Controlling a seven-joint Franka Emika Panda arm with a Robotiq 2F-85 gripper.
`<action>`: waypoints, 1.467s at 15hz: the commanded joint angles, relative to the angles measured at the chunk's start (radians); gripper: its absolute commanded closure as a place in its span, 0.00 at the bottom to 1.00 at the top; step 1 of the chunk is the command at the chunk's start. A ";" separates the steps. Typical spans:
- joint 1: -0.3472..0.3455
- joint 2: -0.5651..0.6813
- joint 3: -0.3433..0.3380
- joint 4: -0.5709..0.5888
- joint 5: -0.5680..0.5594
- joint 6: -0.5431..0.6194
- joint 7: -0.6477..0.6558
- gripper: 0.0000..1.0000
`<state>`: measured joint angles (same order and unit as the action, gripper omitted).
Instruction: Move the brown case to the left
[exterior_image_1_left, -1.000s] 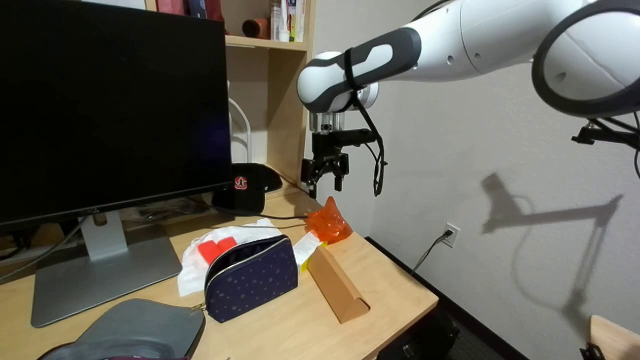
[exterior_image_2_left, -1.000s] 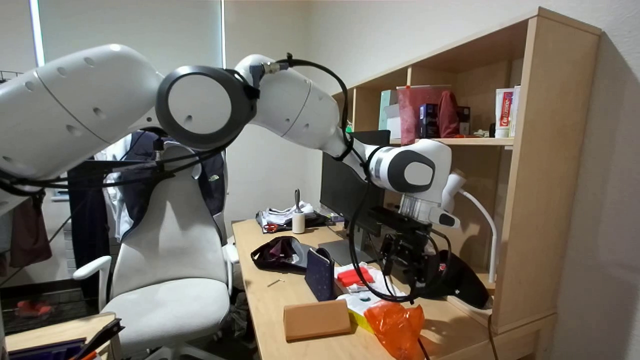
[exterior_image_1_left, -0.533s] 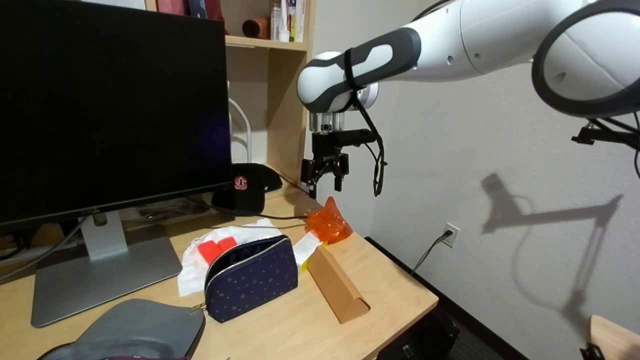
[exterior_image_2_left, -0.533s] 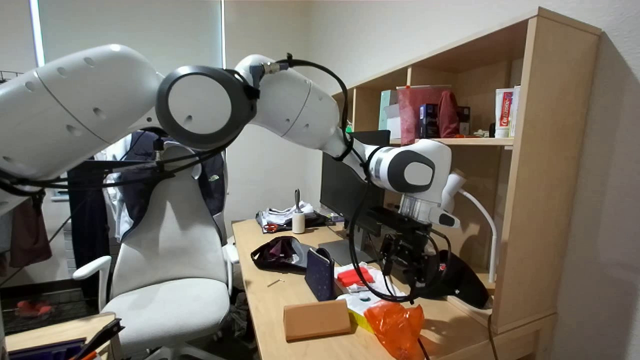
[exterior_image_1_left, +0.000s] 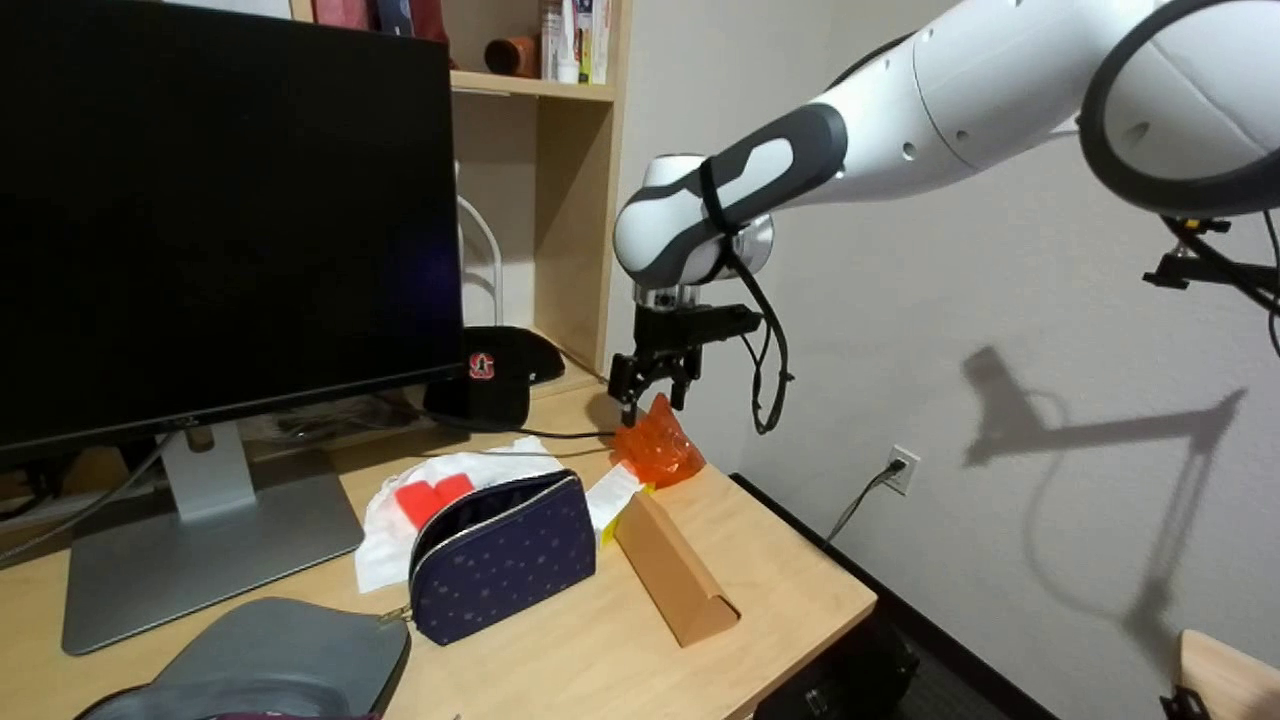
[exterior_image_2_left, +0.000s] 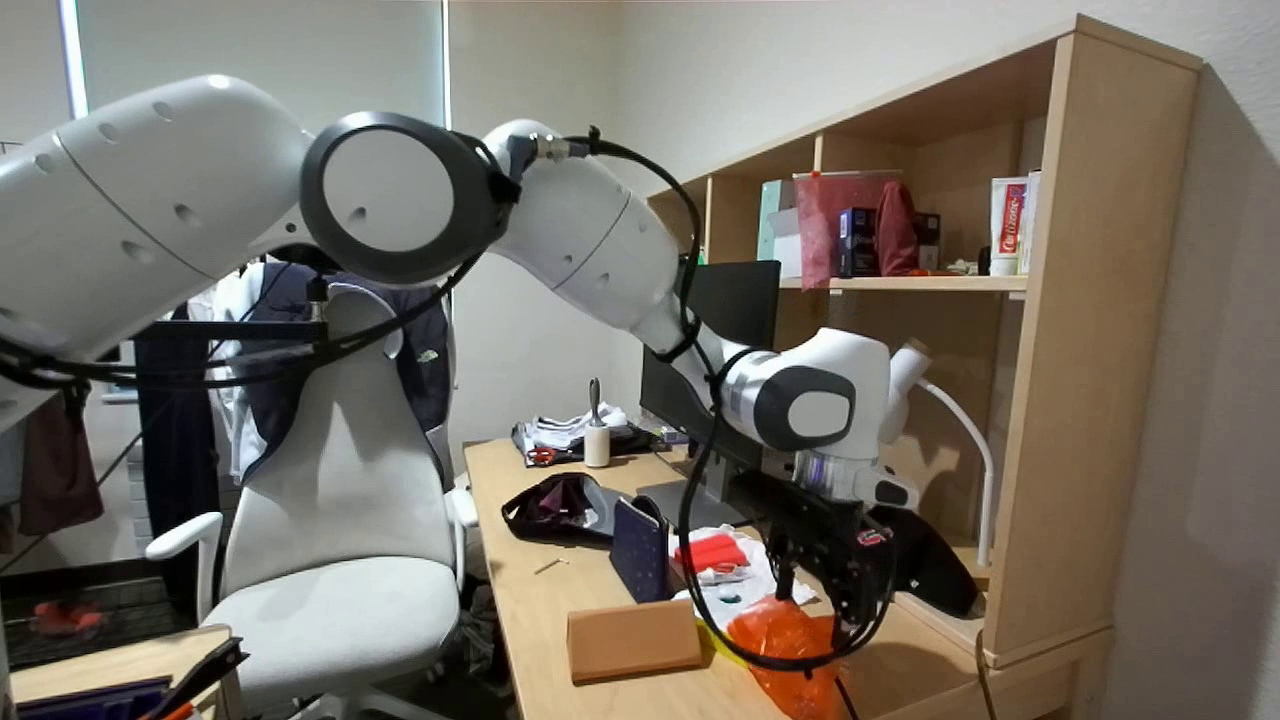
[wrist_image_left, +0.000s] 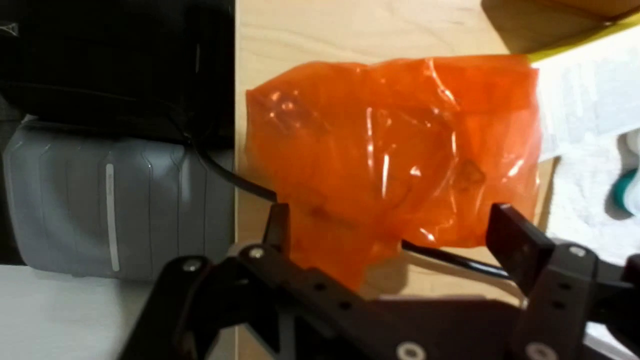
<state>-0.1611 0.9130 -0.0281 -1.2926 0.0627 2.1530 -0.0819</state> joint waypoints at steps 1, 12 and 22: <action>-0.035 -0.071 0.014 -0.235 0.030 0.179 -0.033 0.00; -0.067 -0.078 0.057 -0.351 0.035 0.304 -0.083 0.73; -0.114 -0.283 0.075 -0.531 0.062 0.254 -0.156 0.89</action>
<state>-0.2434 0.7432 0.0265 -1.7166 0.0840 2.4259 -0.1718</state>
